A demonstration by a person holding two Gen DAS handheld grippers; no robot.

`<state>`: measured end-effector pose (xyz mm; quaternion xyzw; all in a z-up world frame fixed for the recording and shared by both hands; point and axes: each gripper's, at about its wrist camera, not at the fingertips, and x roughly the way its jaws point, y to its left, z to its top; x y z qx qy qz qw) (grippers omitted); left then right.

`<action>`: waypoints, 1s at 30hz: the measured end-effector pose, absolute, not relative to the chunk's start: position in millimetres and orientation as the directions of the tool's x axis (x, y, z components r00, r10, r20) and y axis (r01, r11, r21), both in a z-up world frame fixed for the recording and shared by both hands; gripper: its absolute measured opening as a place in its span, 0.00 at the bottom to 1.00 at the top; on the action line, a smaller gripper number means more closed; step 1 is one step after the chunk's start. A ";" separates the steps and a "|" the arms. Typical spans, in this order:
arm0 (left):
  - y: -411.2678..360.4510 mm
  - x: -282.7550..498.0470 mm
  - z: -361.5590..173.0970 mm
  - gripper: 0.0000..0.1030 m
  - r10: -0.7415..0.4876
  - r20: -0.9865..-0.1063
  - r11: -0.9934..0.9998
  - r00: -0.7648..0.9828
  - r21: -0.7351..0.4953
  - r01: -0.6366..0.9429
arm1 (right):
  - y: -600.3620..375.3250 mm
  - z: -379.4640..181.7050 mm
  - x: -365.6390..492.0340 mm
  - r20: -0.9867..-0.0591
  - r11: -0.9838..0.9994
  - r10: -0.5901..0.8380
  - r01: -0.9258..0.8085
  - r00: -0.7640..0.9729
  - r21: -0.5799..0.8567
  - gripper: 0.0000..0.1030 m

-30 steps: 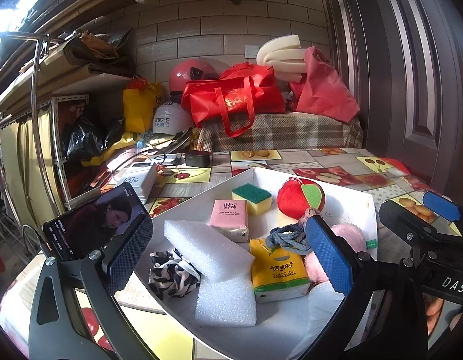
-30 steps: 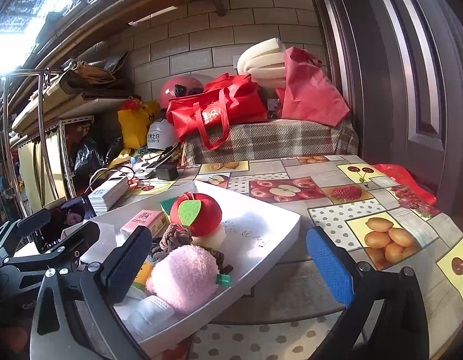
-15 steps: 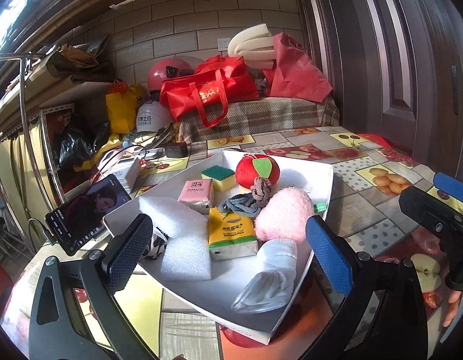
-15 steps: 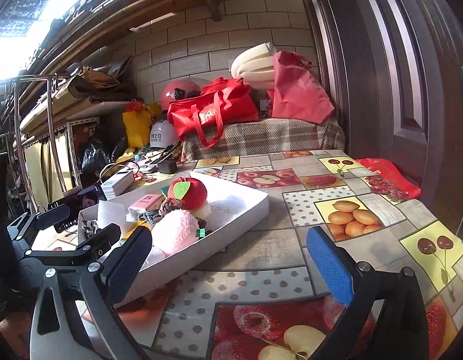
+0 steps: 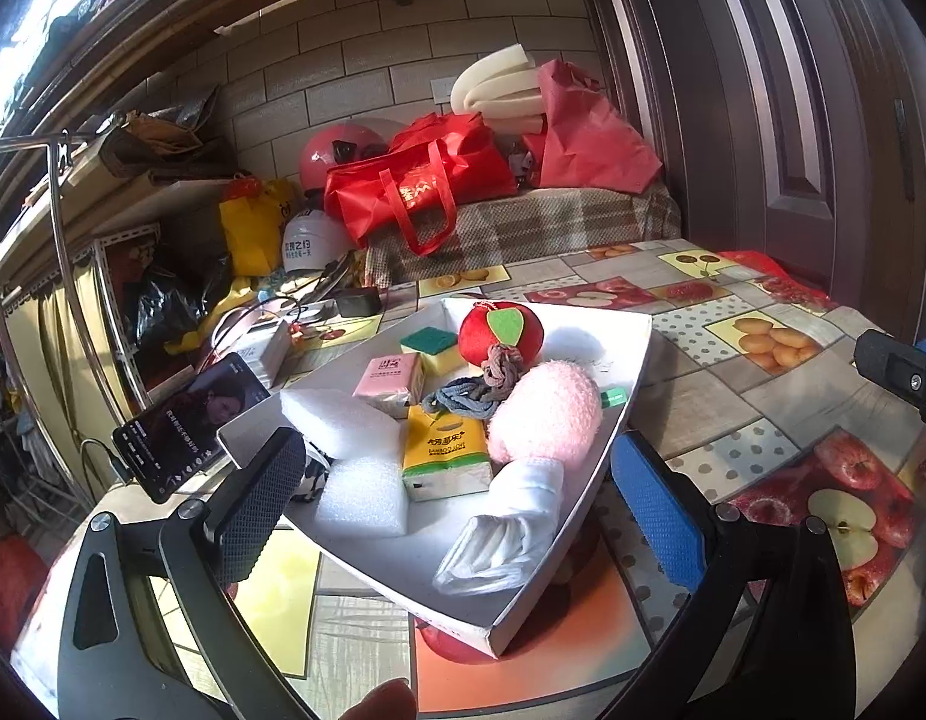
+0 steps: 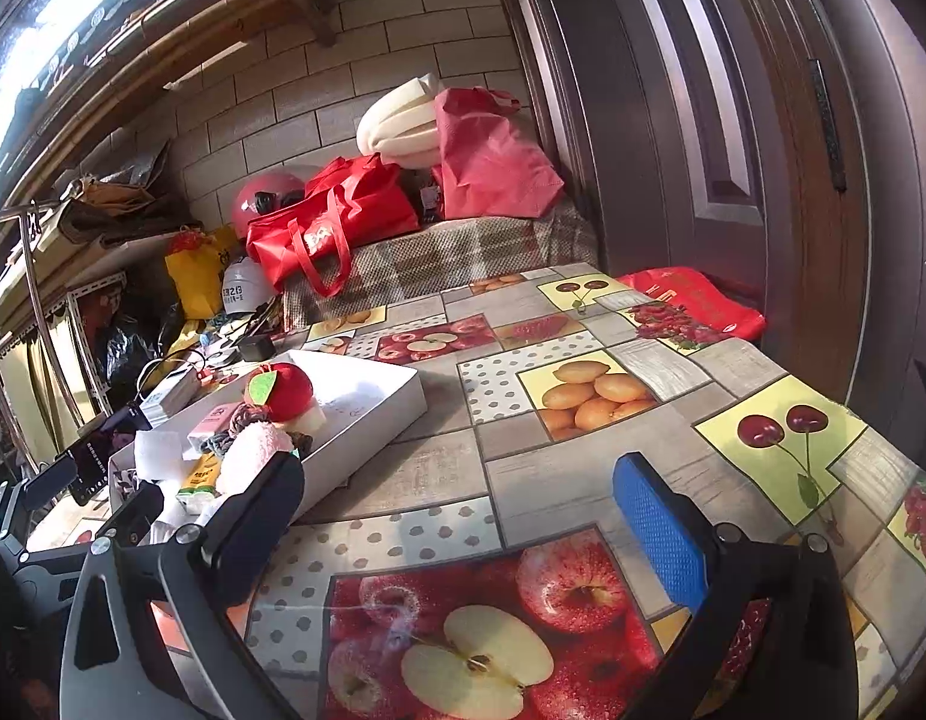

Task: Organize soft objects
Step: 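Withdraw both open grippers back from the filled tray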

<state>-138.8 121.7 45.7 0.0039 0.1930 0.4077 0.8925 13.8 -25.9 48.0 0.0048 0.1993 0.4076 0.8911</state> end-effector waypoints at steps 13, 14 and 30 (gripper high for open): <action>112.2 -130.0 41.8 1.00 0.714 -0.413 0.668 0.565 0.160 -0.727 | -41.7 56.7 -17.2 -0.246 0.639 0.758 -0.763 0.604 0.097 1.00; 112.7 -130.0 41.5 1.00 0.710 -0.416 0.672 0.569 0.156 -0.724 | -42.7 56.6 -16.2 -0.245 0.640 0.759 -0.761 0.604 0.105 1.00; 118.2 -130.2 39.4 1.00 0.706 -0.437 0.669 0.558 0.151 -0.728 | -46.6 54.5 -12.8 -0.253 0.643 0.757 -0.755 0.603 0.125 1.00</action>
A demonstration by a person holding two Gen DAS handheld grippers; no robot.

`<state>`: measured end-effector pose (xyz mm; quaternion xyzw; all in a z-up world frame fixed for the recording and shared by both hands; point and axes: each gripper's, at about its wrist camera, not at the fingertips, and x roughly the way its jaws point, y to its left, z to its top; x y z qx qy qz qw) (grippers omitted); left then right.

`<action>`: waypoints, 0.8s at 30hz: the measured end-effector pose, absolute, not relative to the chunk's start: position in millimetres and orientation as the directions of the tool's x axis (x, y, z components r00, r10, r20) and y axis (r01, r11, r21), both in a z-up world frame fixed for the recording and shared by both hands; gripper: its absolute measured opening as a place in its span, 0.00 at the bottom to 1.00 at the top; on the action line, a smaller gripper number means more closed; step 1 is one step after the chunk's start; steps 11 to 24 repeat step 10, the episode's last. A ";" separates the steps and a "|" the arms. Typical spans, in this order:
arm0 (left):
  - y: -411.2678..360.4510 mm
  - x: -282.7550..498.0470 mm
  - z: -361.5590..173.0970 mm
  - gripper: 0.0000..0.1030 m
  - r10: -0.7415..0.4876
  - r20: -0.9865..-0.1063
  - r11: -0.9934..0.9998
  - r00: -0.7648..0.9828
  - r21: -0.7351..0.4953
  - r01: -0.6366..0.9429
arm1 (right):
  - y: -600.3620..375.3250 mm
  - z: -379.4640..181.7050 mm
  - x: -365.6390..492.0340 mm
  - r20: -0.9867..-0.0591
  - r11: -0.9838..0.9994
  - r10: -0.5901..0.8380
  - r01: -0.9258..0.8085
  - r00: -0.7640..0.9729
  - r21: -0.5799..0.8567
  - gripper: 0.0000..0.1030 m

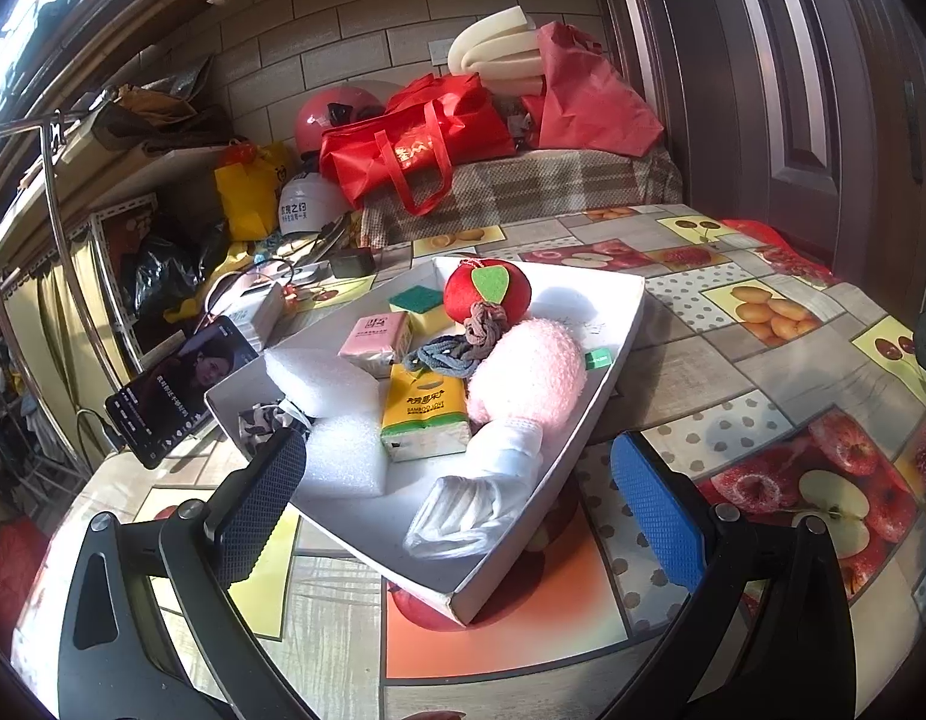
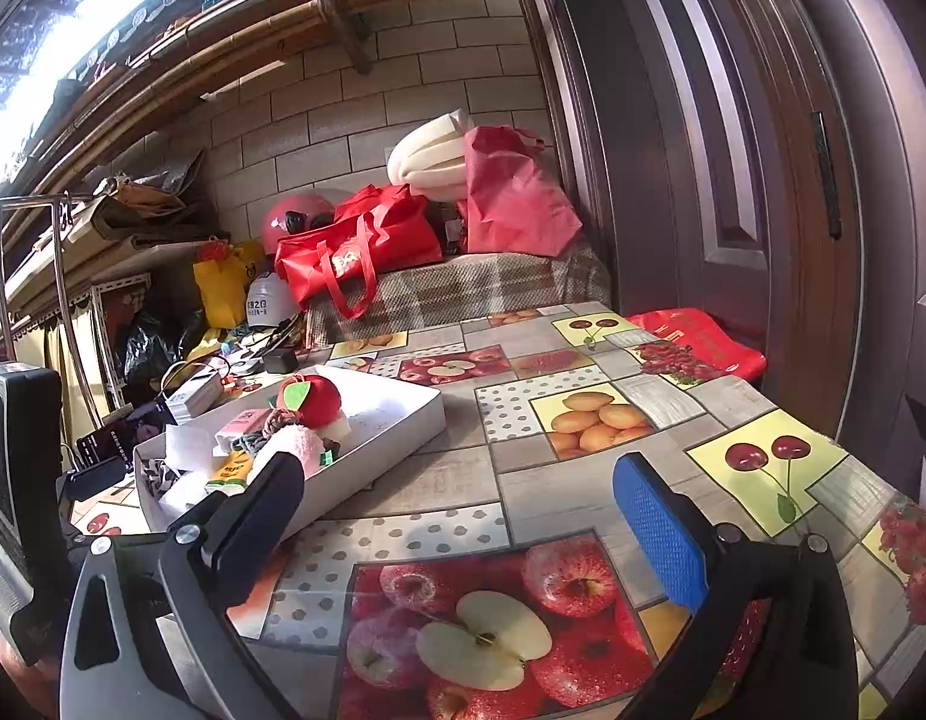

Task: Organize soft objects
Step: 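Withdraw both open grippers back from the filled tray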

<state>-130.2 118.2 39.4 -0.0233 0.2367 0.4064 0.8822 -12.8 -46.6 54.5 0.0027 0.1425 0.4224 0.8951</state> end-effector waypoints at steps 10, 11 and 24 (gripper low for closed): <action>118.7 -130.3 38.6 1.00 0.701 -0.439 0.673 0.562 0.147 -0.725 | -45.3 54.6 -13.0 -0.256 0.643 0.756 -0.756 0.602 0.121 1.00; 118.7 -130.3 38.6 1.00 0.701 -0.439 0.673 0.562 0.147 -0.725 | -45.3 54.6 -13.0 -0.256 0.643 0.756 -0.756 0.602 0.121 1.00; 118.7 -130.3 38.6 1.00 0.701 -0.439 0.673 0.562 0.147 -0.725 | -45.3 54.6 -13.0 -0.256 0.643 0.756 -0.756 0.602 0.121 1.00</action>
